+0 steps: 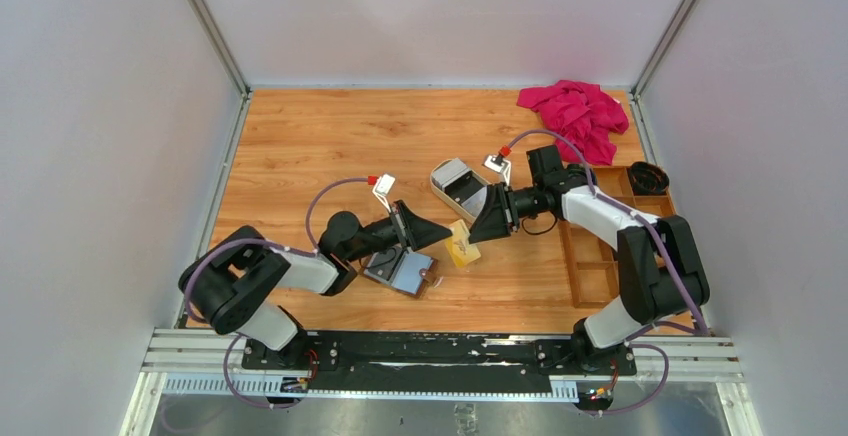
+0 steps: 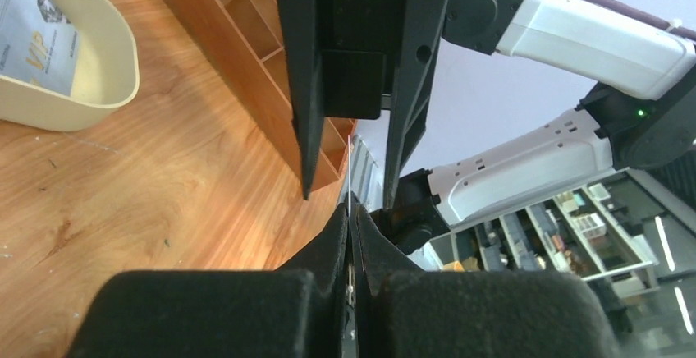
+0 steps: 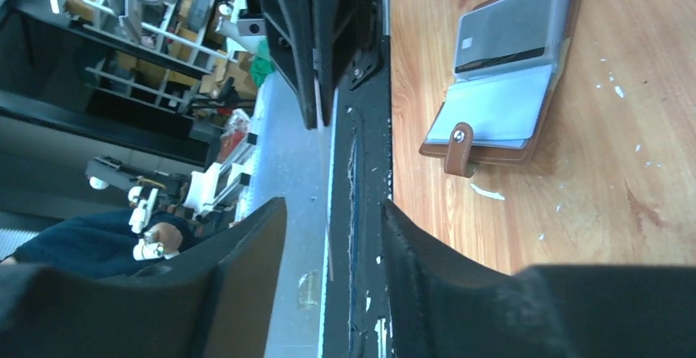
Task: Put the credit cards into the card holder
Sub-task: Pick up the credit card from the storage box, then insert the credit card into the card holder.
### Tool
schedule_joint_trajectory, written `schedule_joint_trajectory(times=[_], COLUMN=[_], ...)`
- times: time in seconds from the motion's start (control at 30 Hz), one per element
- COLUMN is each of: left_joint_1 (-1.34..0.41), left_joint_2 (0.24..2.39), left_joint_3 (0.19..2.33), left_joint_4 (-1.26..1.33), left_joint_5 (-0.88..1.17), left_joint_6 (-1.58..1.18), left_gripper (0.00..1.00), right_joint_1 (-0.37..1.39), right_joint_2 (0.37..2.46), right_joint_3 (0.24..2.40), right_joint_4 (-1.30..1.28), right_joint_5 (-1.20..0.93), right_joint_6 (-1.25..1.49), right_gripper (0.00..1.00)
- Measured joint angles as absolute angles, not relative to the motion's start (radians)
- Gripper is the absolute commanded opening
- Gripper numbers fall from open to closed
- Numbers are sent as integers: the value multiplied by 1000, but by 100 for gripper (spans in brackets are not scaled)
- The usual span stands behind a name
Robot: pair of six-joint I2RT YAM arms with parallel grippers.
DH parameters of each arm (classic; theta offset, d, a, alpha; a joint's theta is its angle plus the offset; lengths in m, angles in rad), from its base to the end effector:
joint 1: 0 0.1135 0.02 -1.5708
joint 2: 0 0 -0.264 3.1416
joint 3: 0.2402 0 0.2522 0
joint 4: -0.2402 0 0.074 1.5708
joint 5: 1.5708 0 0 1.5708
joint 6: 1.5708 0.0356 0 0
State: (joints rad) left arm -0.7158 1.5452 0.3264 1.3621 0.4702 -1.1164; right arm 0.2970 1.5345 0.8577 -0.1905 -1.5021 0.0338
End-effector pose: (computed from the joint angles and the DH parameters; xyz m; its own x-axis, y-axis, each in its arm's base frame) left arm 0.1846 -0.1819 0.1833 -0.7824 -0.3811 -0.4926 0.5021 0.0819 -0.8609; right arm 0.2654 0.1184 0.2124 -0.7503 -0.2272 -0.6208 -0.6122 -0.1156 0.7822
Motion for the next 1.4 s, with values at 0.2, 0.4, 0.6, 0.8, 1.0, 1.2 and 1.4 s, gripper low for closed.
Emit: schedule_joint_trajectory(times=[0.2,0.4,0.6,0.8,1.0,1.2,1.4], left_joint_1=[-668,-601,-476,-409,-402,-402,-402], left_joint_2=[1322,1049,993,1019,1047,1047,1024], left_joint_3=[300,327,461,632,816,784,762], left_joint_4=[1136,753,505,183,-246,-392,-446], left_joint_5=[512,548,686,775,725,702,652], left_joint_6=[-996,-842,-805,-647,-320,-188,-136], left_gripper=[0,0,0,0,0,0,0], right_joint_1=[299,299,299,299,320,446,525], right_joint_2=[1458,1310,1270,1227,1229,1261,1348], right_joint_3=[909,942,897,823,808,821,926], right_joint_4=[-401,-575,-641,-694,-780,-889,-915], right_joint_5=[-1399,-1269,-1221,-1200,-1181,-1058,-964], right_joint_6=[-230,-521,-714,-903,-1166,-1480,-1626], right_gripper=[56,56,55,57,57,59,53])
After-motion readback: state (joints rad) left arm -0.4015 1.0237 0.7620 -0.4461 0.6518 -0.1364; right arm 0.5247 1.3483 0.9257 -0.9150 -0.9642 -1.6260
